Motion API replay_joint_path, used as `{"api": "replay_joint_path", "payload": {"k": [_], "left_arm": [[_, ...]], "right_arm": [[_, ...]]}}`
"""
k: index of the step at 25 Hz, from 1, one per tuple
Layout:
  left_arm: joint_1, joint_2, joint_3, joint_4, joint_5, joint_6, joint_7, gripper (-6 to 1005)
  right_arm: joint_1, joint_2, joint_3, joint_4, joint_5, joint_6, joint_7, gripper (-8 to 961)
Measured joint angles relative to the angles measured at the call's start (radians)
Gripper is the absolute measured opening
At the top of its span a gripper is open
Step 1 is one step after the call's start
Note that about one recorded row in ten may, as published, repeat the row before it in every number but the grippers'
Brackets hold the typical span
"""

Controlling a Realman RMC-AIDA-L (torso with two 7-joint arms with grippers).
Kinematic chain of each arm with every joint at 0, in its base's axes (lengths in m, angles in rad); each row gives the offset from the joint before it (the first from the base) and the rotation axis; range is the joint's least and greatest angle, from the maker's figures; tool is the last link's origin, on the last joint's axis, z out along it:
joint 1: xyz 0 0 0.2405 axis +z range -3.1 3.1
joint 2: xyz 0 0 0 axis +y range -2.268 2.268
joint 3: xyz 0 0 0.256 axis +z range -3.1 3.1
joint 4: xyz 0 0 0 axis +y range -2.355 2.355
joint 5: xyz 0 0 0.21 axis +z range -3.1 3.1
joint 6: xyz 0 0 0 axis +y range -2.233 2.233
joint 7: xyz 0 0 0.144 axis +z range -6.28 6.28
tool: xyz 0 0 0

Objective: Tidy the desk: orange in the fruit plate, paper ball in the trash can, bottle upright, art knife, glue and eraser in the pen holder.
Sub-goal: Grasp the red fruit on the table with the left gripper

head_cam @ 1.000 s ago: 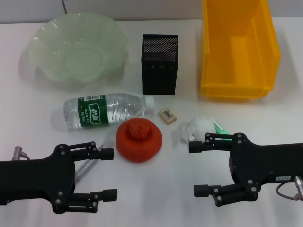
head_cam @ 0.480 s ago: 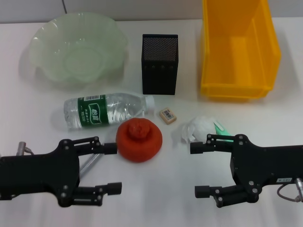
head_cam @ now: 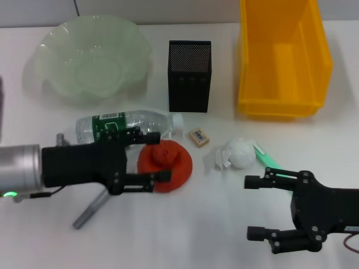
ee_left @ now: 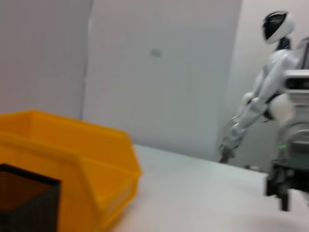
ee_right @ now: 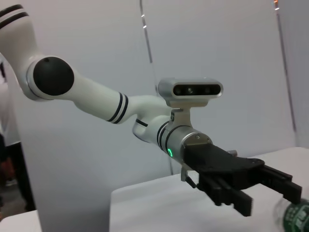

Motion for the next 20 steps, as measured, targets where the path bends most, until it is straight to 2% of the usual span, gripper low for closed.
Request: {"api": "replay_joint_path", "payload": {"k": [7,20], "left_arm": [[-0.046,-0.001,0.002,-0.065,-0.007,-0.126,0.019,739],[-0.063,-0.001,0.002,-0.198,-0.049,-0.193,0.155,713]], "right_arm": [[-0.030,0.001,0.015,0.021,0.000,0.007,-0.027,823],[0.000,0.000,0.021,0.050,0.000,0.009,-0.041,823]]}}
